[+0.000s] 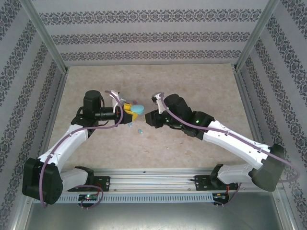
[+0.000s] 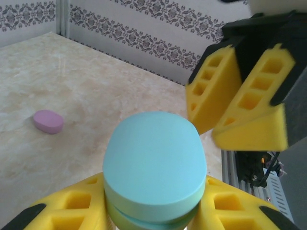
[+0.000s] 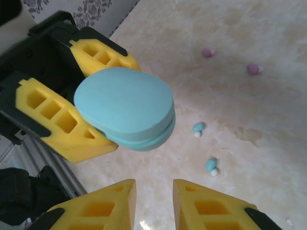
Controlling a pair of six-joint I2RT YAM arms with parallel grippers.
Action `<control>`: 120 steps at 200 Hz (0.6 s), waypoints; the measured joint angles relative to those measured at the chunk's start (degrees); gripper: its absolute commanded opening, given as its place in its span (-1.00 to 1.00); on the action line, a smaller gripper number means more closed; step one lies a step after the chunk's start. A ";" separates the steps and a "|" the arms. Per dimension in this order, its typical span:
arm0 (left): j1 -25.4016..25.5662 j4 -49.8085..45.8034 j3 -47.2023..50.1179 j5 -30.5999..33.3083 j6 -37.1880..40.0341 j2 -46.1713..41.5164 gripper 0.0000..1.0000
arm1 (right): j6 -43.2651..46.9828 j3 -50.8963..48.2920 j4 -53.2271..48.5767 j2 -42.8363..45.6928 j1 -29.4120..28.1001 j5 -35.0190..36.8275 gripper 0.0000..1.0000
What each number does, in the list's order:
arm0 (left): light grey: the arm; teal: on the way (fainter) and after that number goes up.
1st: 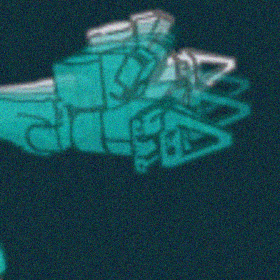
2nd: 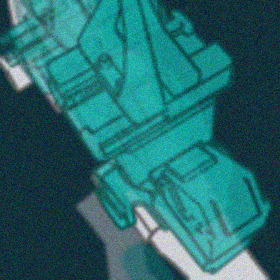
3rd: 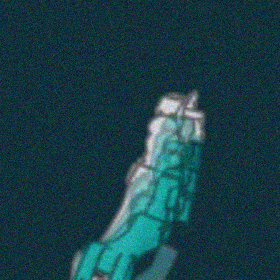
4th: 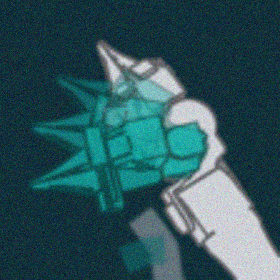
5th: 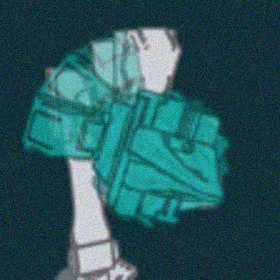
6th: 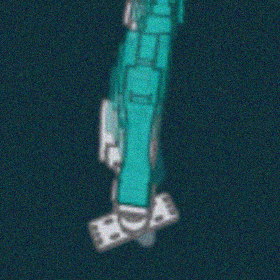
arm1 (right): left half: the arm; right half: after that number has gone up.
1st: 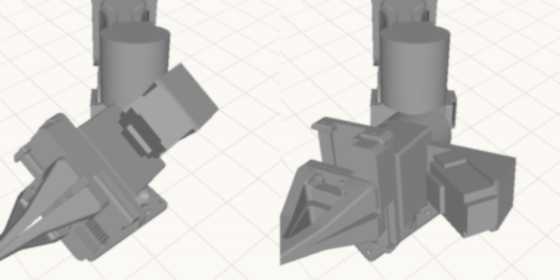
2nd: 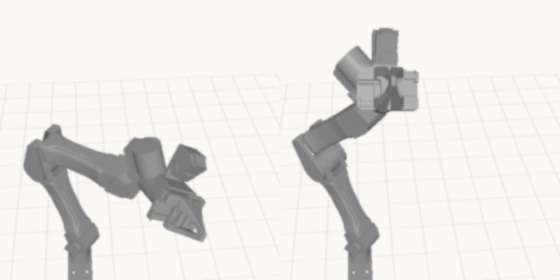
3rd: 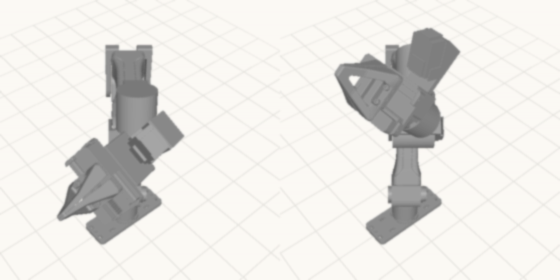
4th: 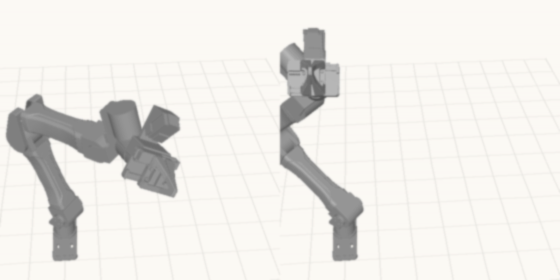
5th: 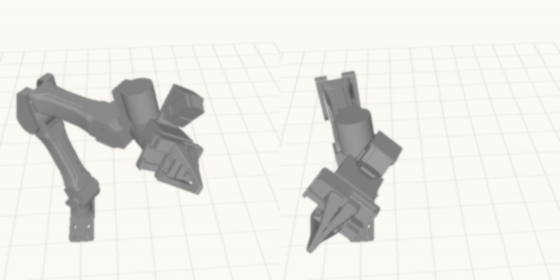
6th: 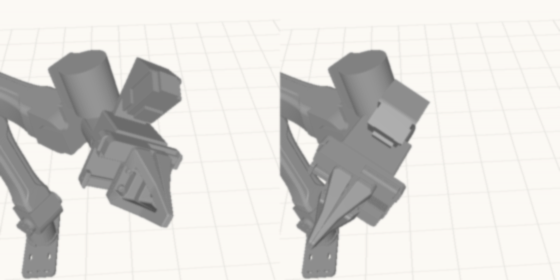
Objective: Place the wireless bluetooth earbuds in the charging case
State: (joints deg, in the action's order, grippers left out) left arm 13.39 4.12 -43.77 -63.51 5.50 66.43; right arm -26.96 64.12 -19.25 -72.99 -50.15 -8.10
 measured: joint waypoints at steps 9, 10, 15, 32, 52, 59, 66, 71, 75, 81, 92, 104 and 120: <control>0.15 0.09 0.17 -0.11 0.13 -0.31 -0.68 | -0.17 0.46 -0.13 -0.94 0.00 -0.61 -0.47; 0.17 0.09 0.17 -0.15 0.15 -0.33 -0.68 | -0.17 0.52 -0.15 -1.01 0.00 -0.63 -0.47; 0.20 0.15 0.20 -0.28 0.15 -0.52 -0.69 | -0.20 0.94 -0.17 -1.57 0.00 -1.03 -0.47; 0.35 0.48 0.52 -0.37 0.22 -1.31 -0.69 | -0.35 2.91 -0.24 -3.06 0.00 -2.14 -0.47; 0.37 1.42 1.03 0.02 0.31 -2.47 -0.69 | -0.70 4.72 -1.42 -3.56 0.00 -3.30 -0.47; 0.37 1.55 1.18 0.13 0.33 -2.82 -0.69 | -1.03 5.25 -1.73 -3.56 -0.04 -3.63 -0.47; 0.37 1.60 1.36 0.13 0.35 -3.10 -0.70 | -1.29 5.68 -1.92 -3.58 -0.24 -3.78 -0.46; 0.37 1.66 1.51 0.13 0.37 -3.28 -0.70 | -1.46 6.01 -2.19 -3.58 -0.26 -3.80 -0.46; 0.37 1.77 1.70 0.15 0.39 -3.45 -0.70 | -1.68 6.27 -2.43 -3.58 -0.26 -3.82 -0.46; 0.37 1.81 1.97 0.20 0.50 -3.67 -0.70 | -1.79 6.56 -2.67 -3.58 -0.26 -3.82 -0.46; 0.37 1.86 2.32 0.31 0.57 -3.82 -0.70 | -1.88 6.91 -2.95 -3.58 -0.26 -3.80 -0.45; 0.46 1.84 2.75 0.07 0.61 -3.82 -0.71 | -1.88 7.63 -2.78 -3.69 -0.26 -3.80 -0.44; 0.50 1.77 3.28 -0.15 0.61 -3.82 -0.72 | -1.88 8.81 -2.34 -3.85 -0.26 -3.80 -0.40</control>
State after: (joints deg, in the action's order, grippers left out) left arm 13.89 5.89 -40.49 -63.66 6.11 62.61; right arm -28.84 72.93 -21.58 -76.84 -50.41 -11.90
